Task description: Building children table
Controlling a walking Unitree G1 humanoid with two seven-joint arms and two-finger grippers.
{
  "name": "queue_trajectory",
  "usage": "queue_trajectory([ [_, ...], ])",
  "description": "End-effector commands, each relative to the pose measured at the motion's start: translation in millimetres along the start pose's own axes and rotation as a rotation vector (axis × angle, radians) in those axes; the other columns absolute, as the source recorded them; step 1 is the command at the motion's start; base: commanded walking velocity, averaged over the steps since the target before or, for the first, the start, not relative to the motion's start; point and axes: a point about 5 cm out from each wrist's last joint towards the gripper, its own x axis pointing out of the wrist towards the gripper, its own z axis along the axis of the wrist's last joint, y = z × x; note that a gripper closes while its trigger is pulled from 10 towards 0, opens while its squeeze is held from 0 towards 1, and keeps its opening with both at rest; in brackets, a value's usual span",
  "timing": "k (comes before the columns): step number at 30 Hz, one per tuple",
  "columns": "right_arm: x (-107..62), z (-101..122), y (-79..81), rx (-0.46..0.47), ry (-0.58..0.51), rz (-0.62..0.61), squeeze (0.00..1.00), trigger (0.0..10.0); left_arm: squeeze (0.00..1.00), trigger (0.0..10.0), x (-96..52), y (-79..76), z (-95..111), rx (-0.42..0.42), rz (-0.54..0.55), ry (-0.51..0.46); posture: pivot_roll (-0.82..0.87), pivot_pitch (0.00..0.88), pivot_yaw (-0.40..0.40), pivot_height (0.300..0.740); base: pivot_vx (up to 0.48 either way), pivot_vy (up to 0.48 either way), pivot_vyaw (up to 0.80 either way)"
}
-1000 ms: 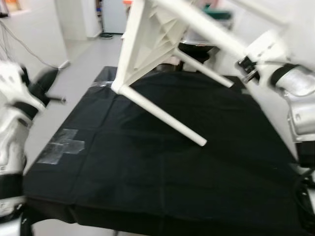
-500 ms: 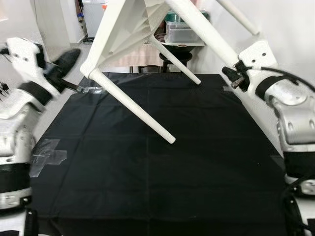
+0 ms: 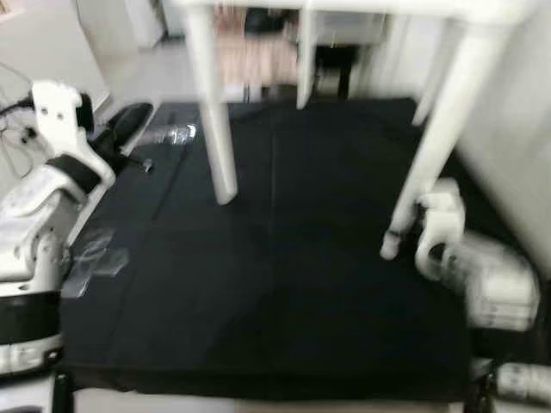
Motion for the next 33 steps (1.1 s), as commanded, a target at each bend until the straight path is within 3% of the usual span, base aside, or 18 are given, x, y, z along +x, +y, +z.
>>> queue_trajectory([
  [1, 7.7, -31.3, 10.3, 0.067, 0.153, 0.042, 0.0, 0.0, 0.0, 0.0, -3.2, 1.1, 0.0, -0.003, 0.001, 0.009, -0.06, 0.067, 0.055, 0.74, 0.0, 0.0, 0.0],
  [3, 9.7, -27.0, 25.0, 0.045, 0.126, 0.102, 0.0, 0.0, 0.0, 0.0, -3.9, -1.2, -0.8, -0.01, 0.002, 0.011, -0.06, 0.069, 0.056, 0.74, 0.0, 0.0, 0.0],
  [8, 10.7, -24.9, 33.9, 0.021, 0.114, 0.155, 0.0, 0.0, 0.0, 0.0, -4.4, -5.1, -2.8, -0.021, 0.001, 0.014, -0.06, 0.067, 0.059, 0.74, 0.0, 0.0, 0.0],
  [9, 10.0, -23.9, 38.3, 0.018, 0.109, 0.179, 0.0, 1.6, 0.0, 0.0, -5.0, -7.1, -4.5, -0.027, 0.001, 0.019, -0.06, 0.065, 0.062, 0.74, 0.0, 0.0, 0.0],
  [10, 10.4, -22.0, 40.0, 0.01, 0.09, 0.165, 0.0, 1.6, 0.0, 0.0, -5.7, -10.3, -7.7, -0.035, 0.0, 0.026, -0.07, 0.065, 0.065, 0.74, 0.0, 0.0, 0.0],
  [11, 9.9, -21.3, 40.8, 0.028, 0.077, 0.154, 0.0, 10.0, 0.0, 0.5, -6.4, -14.4, -11.4, -0.045, 0.0, 0.034, -0.07, 0.06, 0.069, 0.74, 0.0, 0.0, 0.0],
  [12, 9.6, -21.0, 41.1, 0.043, 0.068, 0.146, 0.0, 10.0, 0.0, 0.5, -6.9, -17.1, -13.8, -0.052, -0.001, 0.039, -0.07, 0.06, 0.069, 0.74, 0.0, 0.0, 0.0],
  [13, 6.9, -18.5, 43.0, 0.06, 0.022, 0.174, 1.0, 10.0, 0.0, 10.0, -9.0, -23.5, -18.8, -0.058, -0.007, 0.048, -0.08, 0.057, 0.075, 0.74, 0.0, 0.0, 0.0],
  [18, 1.5, -13.6, 45.4, 0.06, -0.056, 0.22, 1.0, 10.0, 0.0, 10.0, -13.1, -30.9, -26.0, -0.073, -0.002, 0.06, -0.09, 0.054, 0.083, 0.74, 0.0, 0.0, 0.0],
  [19, -6.9, -9.2, 44.5, 0.062, -0.12, 0.273, 1.0, 10.0, 0.0, 10.0, -20.2, -33.8, -36.0, -0.088, 0.022, 0.091, -0.11, 0.053, 0.09, 0.74, 0.0, 0.0, 0.0],
  [23, -14.0, -7.1, 42.6, 0.054, -0.161, 0.309, 1.0, 10.0, 0.0, 10.0, -26.7, -35.3, -44.7, -0.094, 0.041, 0.122, -0.12, 0.052, 0.096, 0.74, 0.0, 0.0, 0.0],
  [25, -38.5, -14.6, 31.6, -0.03, -0.203, 0.413, 1.0, 10.0, 0.0, 10.0, -54.1, -36.7, -74.7, -0.082, 0.141, 0.247, -0.13, 0.038, 0.103, 0.74, 0.0, 0.0, 0.0],
  [32, -50.3, -17.6, 27.5, -0.091, -0.232, 0.496, 1.0, 10.0, 0.0, 10.0, -77.3, -33.3, -92.9, -0.102, 0.255, 0.321, -0.13, 0.022, 0.1, 0.74, 0.0, 0.0, 0.0],
  [33, -54.5, -19.4, 27.3, -0.104, -0.237, 0.543, 0.27, 10.0, 0.0, 10.0, -84.8, -29.9, -99.0, -0.11, 0.307, 0.344, -0.13, 0.014, 0.091, 0.74, 0.0, 0.0, 0.0],
])
